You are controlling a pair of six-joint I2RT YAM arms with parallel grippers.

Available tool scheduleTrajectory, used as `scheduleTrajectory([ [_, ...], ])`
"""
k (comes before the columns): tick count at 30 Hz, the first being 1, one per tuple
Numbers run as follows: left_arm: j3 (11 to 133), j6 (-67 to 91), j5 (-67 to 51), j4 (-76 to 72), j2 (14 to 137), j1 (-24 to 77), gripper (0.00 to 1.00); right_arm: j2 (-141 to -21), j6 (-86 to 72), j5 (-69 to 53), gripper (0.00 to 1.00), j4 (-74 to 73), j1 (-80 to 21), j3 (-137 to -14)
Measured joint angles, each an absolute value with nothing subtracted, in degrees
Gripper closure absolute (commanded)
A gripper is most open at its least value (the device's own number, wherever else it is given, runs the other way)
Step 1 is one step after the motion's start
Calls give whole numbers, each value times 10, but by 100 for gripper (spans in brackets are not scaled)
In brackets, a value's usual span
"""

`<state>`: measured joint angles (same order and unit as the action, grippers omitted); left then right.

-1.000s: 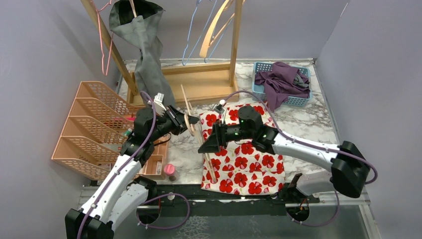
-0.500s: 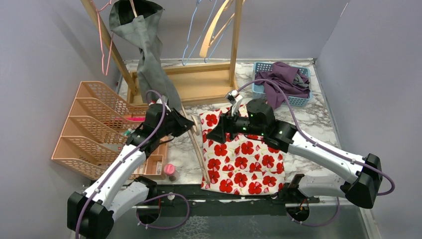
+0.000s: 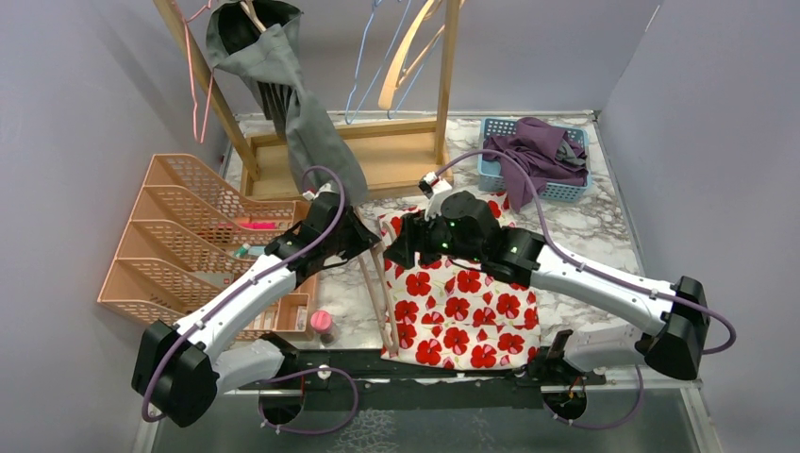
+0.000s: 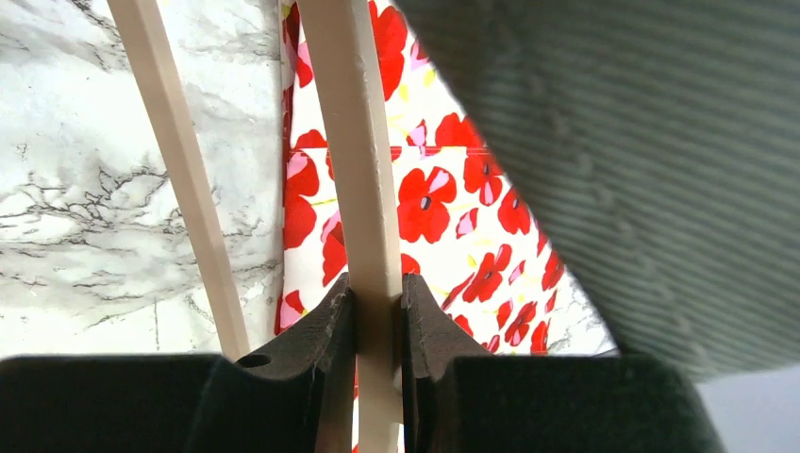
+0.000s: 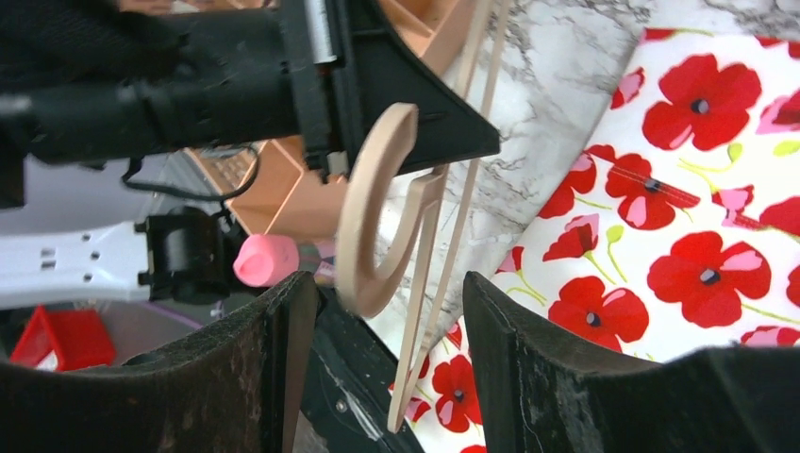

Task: Place the skirt on the hanger
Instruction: Hang the skirt on the hanger.

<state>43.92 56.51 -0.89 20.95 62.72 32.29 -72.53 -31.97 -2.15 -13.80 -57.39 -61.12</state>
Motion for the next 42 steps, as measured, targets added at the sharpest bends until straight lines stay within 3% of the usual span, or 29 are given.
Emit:
scheduleTrajectory([
  [7,441,566,5,211,635,335,100,-780,-365,5,57,-146,-574,-620],
  [13,441,567,7,211,635,335,98,-789,-396,4,83,-145,-575,-620],
  [16,441,566,8,212,635,335,75,-790,-409,11,98,-140,-576,-618],
  [19,441,560,16,218,632,334,55,-791,-422,22,99,-135,-576,-609],
  [23,441,548,5,220,611,335,47,-791,-437,33,99,-134,-576,-600],
  [35,410,496,-74,225,501,336,49,-755,-484,-11,99,-125,-553,-496],
  [42,394,473,-110,244,498,344,51,-746,-519,-83,99,-39,-500,-405],
])
